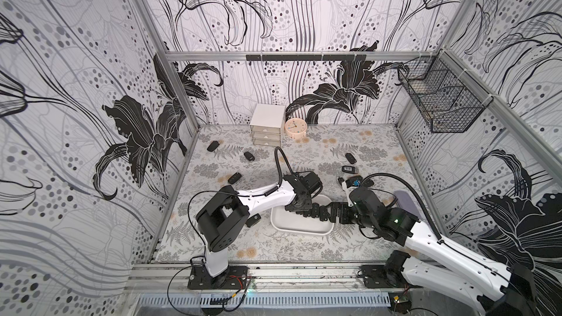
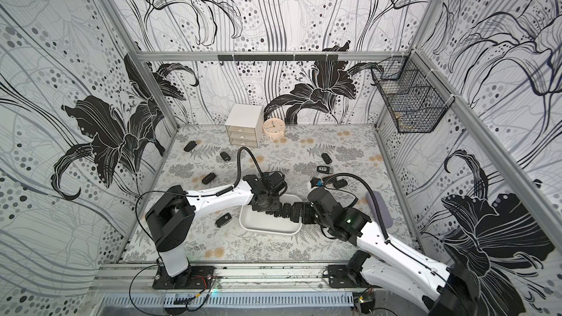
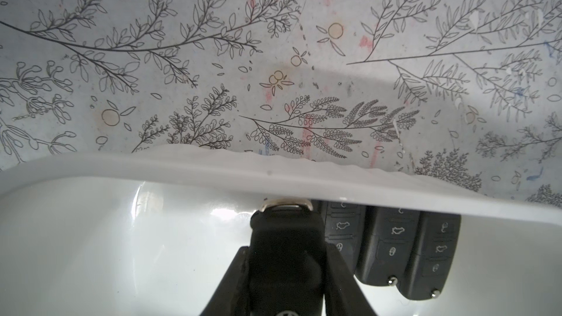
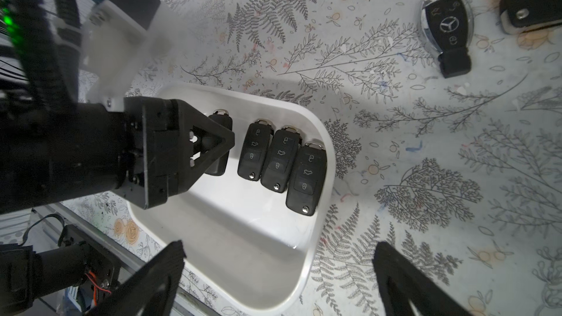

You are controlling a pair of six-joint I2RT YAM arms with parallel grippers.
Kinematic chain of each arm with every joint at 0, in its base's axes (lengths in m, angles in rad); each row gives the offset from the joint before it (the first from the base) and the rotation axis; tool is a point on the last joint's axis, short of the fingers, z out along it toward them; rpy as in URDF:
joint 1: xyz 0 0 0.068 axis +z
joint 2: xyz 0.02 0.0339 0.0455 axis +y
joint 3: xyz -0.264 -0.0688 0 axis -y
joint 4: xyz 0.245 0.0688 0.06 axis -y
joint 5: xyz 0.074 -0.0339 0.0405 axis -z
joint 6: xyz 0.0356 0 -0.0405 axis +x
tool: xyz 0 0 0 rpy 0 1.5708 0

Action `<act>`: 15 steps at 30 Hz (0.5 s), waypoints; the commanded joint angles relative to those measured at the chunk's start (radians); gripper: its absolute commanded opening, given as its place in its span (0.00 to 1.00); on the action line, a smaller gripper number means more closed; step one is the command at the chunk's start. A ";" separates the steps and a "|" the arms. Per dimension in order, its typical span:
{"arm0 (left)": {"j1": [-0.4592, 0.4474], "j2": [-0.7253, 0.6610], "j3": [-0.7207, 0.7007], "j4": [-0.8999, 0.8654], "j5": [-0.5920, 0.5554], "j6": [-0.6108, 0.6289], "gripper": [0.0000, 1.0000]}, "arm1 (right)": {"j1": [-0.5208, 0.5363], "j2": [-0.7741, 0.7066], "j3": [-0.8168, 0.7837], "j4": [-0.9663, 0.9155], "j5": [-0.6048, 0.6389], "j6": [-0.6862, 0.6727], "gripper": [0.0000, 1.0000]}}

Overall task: Place the car key into the storage box
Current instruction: Place the car key in the storage box.

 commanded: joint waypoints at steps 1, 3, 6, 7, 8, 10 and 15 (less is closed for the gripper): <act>-0.005 0.027 0.009 0.017 -0.026 -0.014 0.29 | -0.006 -0.009 -0.010 -0.023 -0.011 -0.010 1.00; -0.005 0.037 0.016 0.011 -0.033 -0.004 0.29 | -0.006 -0.014 -0.010 -0.025 -0.011 -0.006 1.00; -0.005 0.053 0.021 0.007 -0.036 0.004 0.29 | -0.006 -0.022 -0.015 -0.028 -0.008 -0.004 1.00; -0.005 0.058 0.023 0.010 -0.035 0.006 0.29 | -0.006 -0.023 -0.015 -0.028 -0.007 -0.003 1.00; -0.005 0.061 0.024 0.013 -0.034 0.006 0.29 | -0.005 -0.025 -0.015 -0.029 -0.006 -0.002 1.00; -0.005 0.065 0.023 0.021 -0.032 0.009 0.30 | -0.006 -0.028 -0.019 -0.031 -0.005 0.000 1.00; -0.005 0.068 0.028 0.038 -0.028 0.017 0.33 | -0.006 -0.032 -0.021 -0.033 -0.005 0.005 1.00</act>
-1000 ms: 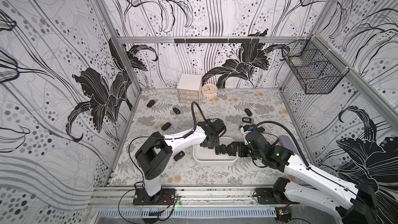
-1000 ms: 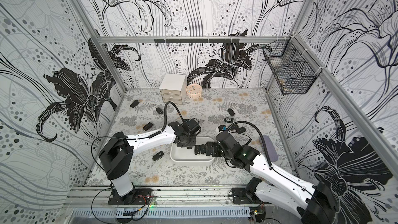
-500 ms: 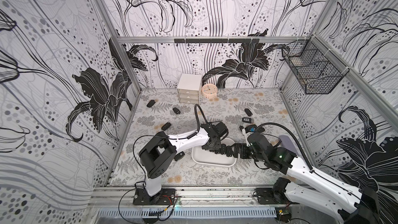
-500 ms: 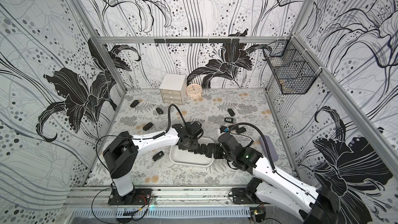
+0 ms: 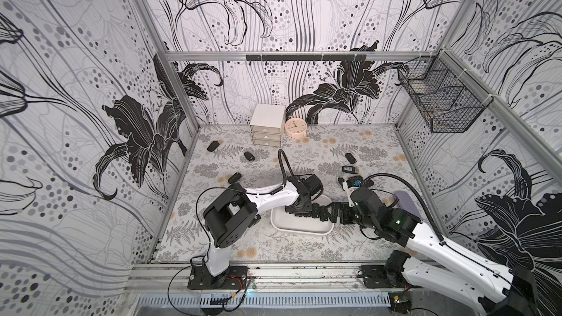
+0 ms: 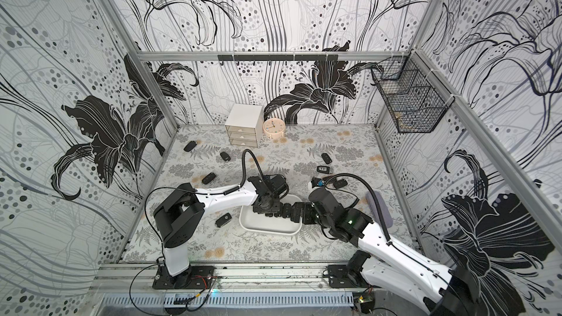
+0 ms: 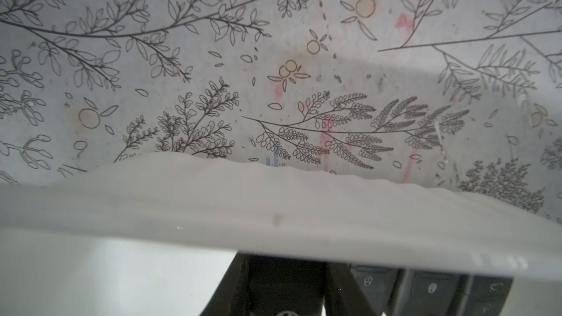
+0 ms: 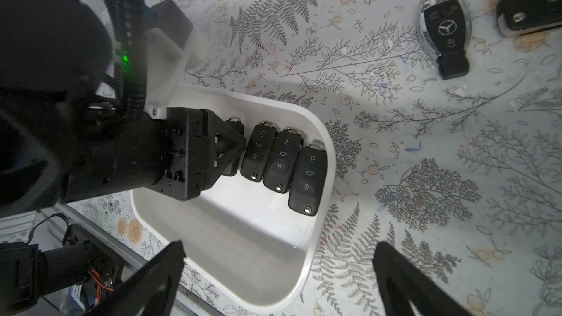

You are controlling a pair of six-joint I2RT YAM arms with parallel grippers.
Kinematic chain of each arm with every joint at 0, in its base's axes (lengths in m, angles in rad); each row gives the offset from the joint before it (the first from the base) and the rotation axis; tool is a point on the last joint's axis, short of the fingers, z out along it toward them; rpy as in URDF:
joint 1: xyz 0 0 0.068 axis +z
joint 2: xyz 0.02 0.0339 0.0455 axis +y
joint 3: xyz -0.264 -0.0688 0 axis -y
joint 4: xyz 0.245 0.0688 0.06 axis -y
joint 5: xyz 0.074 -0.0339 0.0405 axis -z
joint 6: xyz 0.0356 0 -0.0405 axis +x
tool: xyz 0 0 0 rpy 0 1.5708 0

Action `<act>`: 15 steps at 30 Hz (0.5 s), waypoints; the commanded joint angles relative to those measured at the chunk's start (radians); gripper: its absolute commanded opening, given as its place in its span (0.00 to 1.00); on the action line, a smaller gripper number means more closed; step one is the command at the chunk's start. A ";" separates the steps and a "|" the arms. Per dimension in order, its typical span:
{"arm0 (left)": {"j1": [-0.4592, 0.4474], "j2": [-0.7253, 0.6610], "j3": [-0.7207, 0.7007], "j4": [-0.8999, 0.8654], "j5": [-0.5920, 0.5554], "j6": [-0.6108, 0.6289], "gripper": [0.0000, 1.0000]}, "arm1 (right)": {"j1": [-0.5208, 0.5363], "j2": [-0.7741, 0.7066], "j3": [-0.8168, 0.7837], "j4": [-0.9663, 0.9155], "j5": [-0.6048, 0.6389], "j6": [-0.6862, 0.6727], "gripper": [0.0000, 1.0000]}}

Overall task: Place the car key into the storage box
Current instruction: Place the car key in the storage box.

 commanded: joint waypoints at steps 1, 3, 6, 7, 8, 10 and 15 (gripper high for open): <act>-0.003 0.007 0.026 0.033 -0.018 0.011 0.34 | -0.005 -0.012 -0.021 -0.028 -0.004 0.004 1.00; -0.003 0.000 0.021 0.041 -0.013 0.013 0.36 | -0.006 -0.012 -0.023 -0.027 -0.004 0.006 1.00; -0.003 -0.008 0.012 0.054 -0.010 0.012 0.39 | -0.006 -0.011 -0.026 -0.025 -0.003 0.009 1.00; -0.003 -0.010 0.010 0.058 -0.009 0.013 0.40 | -0.006 -0.010 -0.026 -0.025 -0.003 0.009 1.00; -0.003 -0.013 0.008 0.060 -0.006 0.015 0.40 | -0.006 -0.011 -0.028 -0.023 -0.003 0.011 1.00; -0.003 -0.010 0.011 0.061 -0.005 0.014 0.41 | -0.005 -0.008 -0.028 -0.022 -0.003 0.010 1.00; -0.003 -0.015 0.007 0.069 0.001 0.014 0.46 | -0.006 -0.001 -0.026 -0.018 -0.003 0.011 1.00</act>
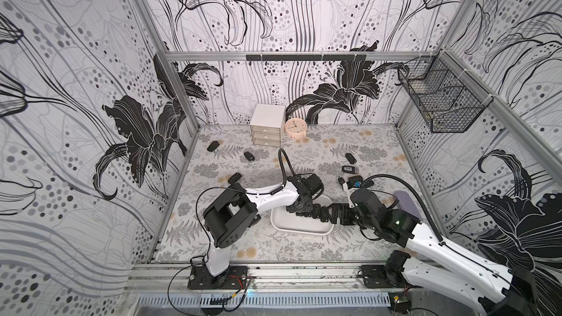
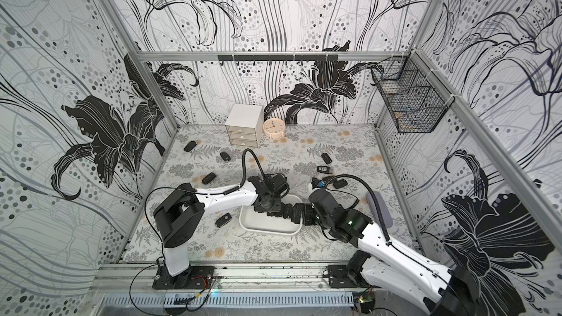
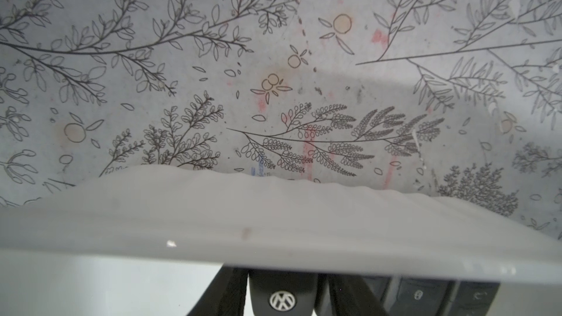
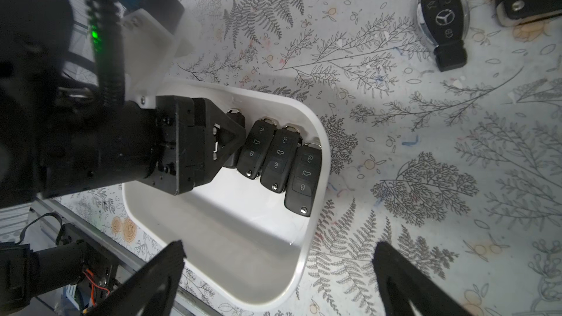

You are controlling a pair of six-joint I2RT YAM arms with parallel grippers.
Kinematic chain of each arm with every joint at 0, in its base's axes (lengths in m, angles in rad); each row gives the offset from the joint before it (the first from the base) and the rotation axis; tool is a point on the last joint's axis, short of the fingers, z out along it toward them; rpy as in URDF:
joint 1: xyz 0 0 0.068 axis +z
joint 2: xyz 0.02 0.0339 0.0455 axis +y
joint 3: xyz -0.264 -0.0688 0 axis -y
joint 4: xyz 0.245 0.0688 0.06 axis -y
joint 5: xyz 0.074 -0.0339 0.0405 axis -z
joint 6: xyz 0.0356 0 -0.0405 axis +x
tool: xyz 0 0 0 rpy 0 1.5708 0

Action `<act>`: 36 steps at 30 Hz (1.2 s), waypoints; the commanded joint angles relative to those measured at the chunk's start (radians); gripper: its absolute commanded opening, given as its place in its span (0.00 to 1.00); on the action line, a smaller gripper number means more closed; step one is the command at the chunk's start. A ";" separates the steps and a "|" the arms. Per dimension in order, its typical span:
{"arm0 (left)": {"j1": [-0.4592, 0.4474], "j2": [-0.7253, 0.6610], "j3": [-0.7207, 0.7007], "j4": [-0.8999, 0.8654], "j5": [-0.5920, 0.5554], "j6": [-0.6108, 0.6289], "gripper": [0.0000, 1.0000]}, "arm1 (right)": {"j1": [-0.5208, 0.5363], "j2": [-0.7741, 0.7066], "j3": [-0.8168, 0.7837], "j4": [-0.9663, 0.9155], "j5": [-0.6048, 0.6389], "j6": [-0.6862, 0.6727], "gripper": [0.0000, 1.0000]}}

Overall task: Place the car key into the storage box
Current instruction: Place the car key in the storage box.

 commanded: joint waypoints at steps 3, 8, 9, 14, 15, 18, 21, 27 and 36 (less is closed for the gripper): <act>-0.003 -0.019 0.005 0.035 0.001 0.006 0.46 | -0.006 -0.001 -0.012 -0.016 -0.003 0.008 1.00; -0.003 -0.041 0.004 0.033 -0.003 0.004 0.46 | -0.006 0.005 -0.007 -0.010 -0.001 0.007 1.00; -0.003 -0.047 0.004 0.031 -0.006 0.003 0.46 | -0.006 0.008 -0.004 -0.011 0.000 0.003 1.00; -0.003 -0.109 -0.001 0.011 -0.028 -0.003 0.49 | -0.006 0.033 0.033 -0.030 0.043 -0.013 1.00; -0.003 -0.123 -0.002 0.009 -0.033 -0.004 0.51 | -0.008 0.040 0.042 -0.036 0.060 -0.014 1.00; -0.003 -0.175 -0.007 -0.002 -0.054 -0.006 0.56 | -0.032 0.067 0.071 -0.065 0.112 -0.013 1.00; -0.003 -0.226 -0.008 -0.007 -0.071 -0.005 0.67 | -0.089 0.105 0.096 -0.089 0.124 -0.019 1.00; 0.001 -0.322 -0.013 0.000 -0.114 0.003 0.98 | -0.218 0.212 0.167 -0.107 0.126 -0.043 1.00; 0.032 -0.429 -0.049 0.048 -0.169 0.024 0.99 | -0.400 0.446 0.292 -0.115 0.095 -0.056 0.89</act>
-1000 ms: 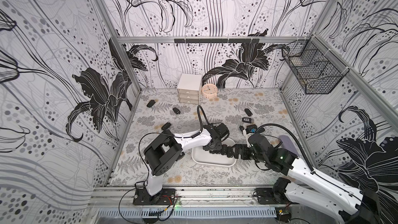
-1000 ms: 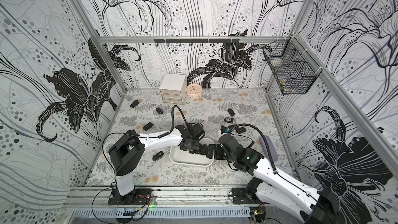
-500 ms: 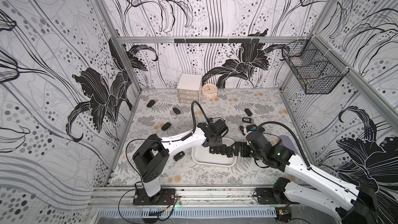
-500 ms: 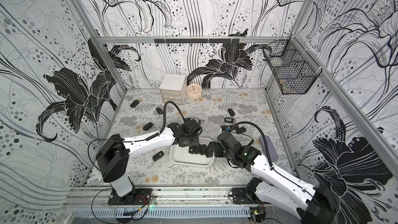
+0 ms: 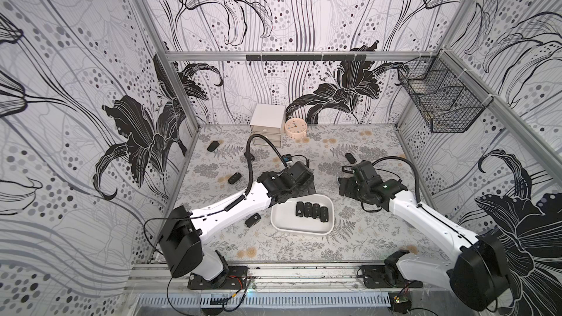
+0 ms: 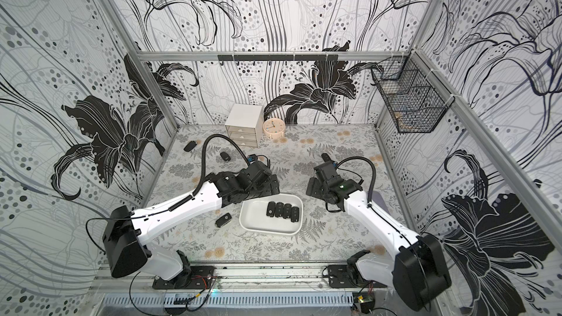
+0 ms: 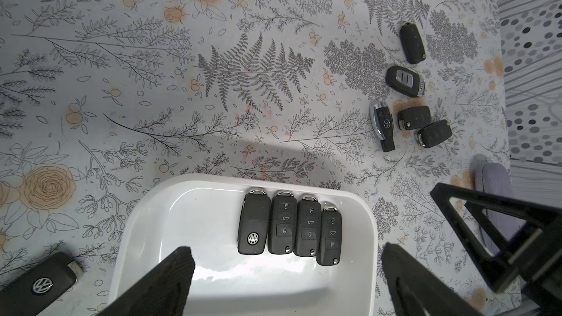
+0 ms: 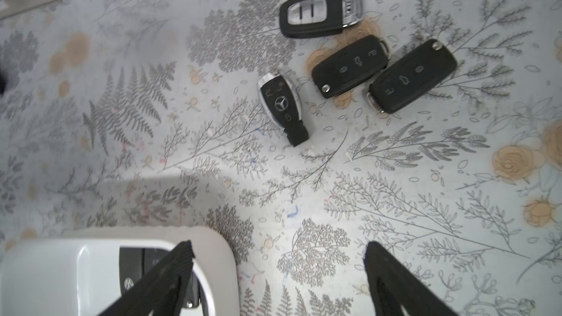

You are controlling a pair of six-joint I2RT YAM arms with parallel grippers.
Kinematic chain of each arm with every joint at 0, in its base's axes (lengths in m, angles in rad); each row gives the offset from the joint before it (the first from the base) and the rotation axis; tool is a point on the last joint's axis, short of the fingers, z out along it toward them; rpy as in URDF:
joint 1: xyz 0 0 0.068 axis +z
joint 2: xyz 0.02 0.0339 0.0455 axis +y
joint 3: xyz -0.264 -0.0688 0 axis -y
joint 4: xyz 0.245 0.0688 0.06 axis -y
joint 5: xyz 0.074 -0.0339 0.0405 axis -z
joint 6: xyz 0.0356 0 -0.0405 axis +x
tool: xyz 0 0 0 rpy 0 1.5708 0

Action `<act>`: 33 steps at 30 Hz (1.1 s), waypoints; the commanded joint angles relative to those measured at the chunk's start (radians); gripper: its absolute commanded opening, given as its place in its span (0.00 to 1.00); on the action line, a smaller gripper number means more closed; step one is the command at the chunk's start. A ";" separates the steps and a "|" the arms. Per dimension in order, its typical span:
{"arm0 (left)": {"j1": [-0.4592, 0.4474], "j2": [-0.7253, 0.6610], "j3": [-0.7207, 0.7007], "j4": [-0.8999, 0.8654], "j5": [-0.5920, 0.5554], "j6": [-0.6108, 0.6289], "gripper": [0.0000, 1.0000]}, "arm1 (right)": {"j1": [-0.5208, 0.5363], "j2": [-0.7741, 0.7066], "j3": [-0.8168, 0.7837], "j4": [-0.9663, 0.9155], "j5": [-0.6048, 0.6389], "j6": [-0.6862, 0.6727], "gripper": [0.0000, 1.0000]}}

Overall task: Place the car key into the storage box
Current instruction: Place the car key in the storage box, then pick up the car key from the center of the board.

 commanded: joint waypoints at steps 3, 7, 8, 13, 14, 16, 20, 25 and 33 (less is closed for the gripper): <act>0.031 -0.057 -0.046 0.074 -0.047 0.058 0.99 | -0.063 0.137 0.090 -0.026 -0.002 -0.024 0.85; 0.062 -0.093 -0.077 0.117 -0.038 0.111 0.99 | -0.113 0.233 0.140 0.001 -0.044 -0.003 0.82; 0.071 -0.103 -0.085 0.128 -0.035 0.123 0.99 | -0.118 0.251 0.150 0.003 -0.046 0.004 0.82; 0.111 -0.147 -0.122 0.186 -0.022 0.173 0.99 | -0.138 0.372 0.216 0.003 -0.047 0.051 0.73; 0.116 -0.159 -0.133 0.203 -0.027 0.184 0.99 | -0.142 0.388 0.226 0.006 -0.043 0.059 0.72; 0.126 -0.178 -0.152 0.226 -0.030 0.198 0.99 | -0.151 0.406 0.239 0.013 -0.036 0.073 0.71; 0.174 -0.191 -0.168 0.236 0.013 0.220 0.99 | -0.167 0.478 0.271 0.006 -0.039 0.106 0.71; 0.227 -0.186 -0.156 0.213 0.063 0.243 0.99 | -0.178 0.528 0.300 0.009 -0.034 0.140 0.68; 0.278 -0.201 -0.159 0.208 0.090 0.281 0.99 | -0.206 0.602 0.337 0.006 -0.030 0.207 0.67</act>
